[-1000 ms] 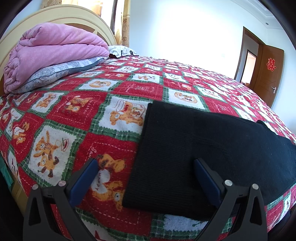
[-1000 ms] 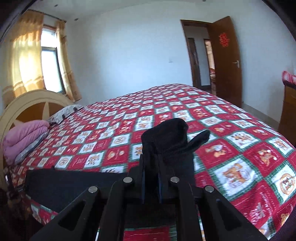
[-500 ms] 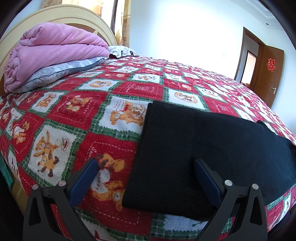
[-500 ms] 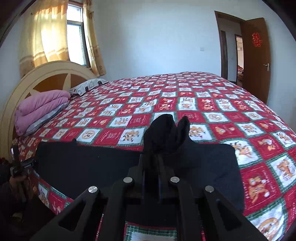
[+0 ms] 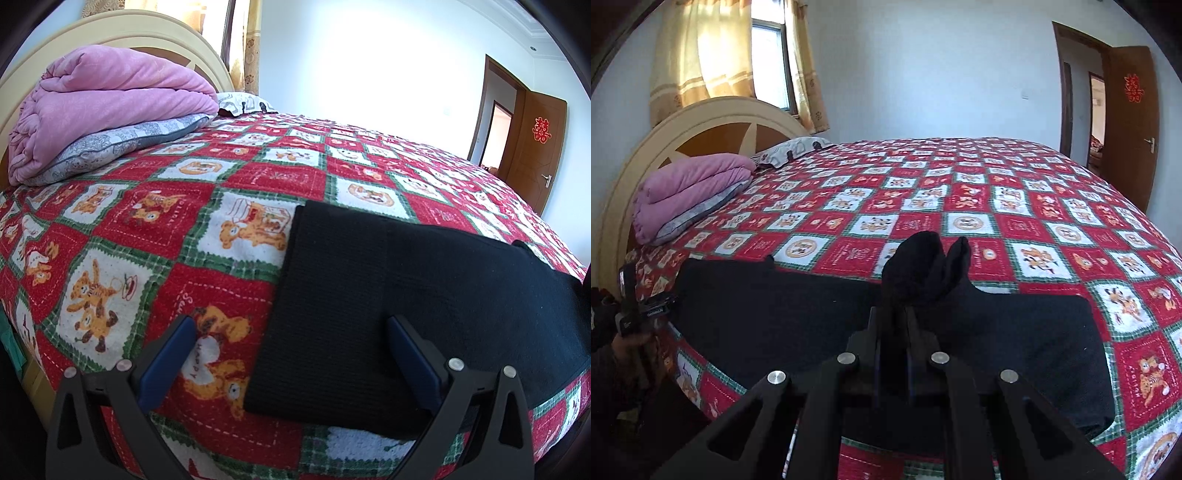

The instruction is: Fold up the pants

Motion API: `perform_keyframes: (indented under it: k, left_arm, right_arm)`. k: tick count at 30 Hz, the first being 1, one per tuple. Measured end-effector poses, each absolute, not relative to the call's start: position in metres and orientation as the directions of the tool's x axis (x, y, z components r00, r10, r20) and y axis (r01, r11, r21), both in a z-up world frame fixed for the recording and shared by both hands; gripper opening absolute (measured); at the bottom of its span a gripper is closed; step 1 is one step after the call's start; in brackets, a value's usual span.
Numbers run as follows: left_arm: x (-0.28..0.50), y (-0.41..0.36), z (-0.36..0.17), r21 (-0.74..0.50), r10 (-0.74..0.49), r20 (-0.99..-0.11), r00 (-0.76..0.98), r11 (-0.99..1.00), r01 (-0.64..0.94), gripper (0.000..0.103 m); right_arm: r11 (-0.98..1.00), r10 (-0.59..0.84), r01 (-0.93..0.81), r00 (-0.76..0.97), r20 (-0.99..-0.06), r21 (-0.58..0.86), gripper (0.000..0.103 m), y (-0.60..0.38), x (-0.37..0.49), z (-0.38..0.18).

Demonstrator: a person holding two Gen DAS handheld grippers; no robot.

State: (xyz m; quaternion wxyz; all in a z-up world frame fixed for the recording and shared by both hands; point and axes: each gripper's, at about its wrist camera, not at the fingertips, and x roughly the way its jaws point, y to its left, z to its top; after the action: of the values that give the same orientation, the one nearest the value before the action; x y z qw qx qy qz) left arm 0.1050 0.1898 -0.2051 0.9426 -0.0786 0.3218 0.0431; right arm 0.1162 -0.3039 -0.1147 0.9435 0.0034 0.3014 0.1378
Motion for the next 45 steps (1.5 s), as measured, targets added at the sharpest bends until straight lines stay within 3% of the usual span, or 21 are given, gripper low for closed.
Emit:
perform_keyframes:
  k: [29, 35, 38, 42, 45]
  left_arm:
    - [0.105, 0.189, -0.202, -0.115, 0.045, -0.609, 0.792, 0.983, -0.144, 0.103]
    - [0.098, 0.166, -0.175, 0.01, 0.126, -0.56, 0.819, 0.989, -0.145, 0.103]
    - [0.093, 0.141, -0.144, 0.005, 0.068, -0.515, 0.855, 0.997, -0.077, 0.103]
    - [0.096, 0.094, -0.12, -0.079, -0.111, -0.523, 0.845, 0.994, 0.081, 0.103]
    - [0.106, 0.056, -0.119, -0.144, -0.234, -0.556, 0.798, 0.972, 0.185, 0.103]
  right_arm:
    - [0.918, 0.243, -0.39, 0.688, -0.684, -0.067, 0.01, -0.211, 0.125, -0.174]
    - [0.902, 0.224, -0.416, 0.674, -0.704, -0.111, 0.012, -0.206, 0.123, -0.181]
    - [0.902, 0.242, -0.423, 0.655, -0.716, -0.082, 0.014, -0.216, 0.119, -0.171]
    - [0.916, 0.286, -0.402, 0.675, -0.68, -0.013, 0.037, -0.256, 0.103, -0.13]
    - [0.946, 0.253, -0.323, 0.713, -0.654, 0.014, 0.037, -0.297, 0.093, -0.108]
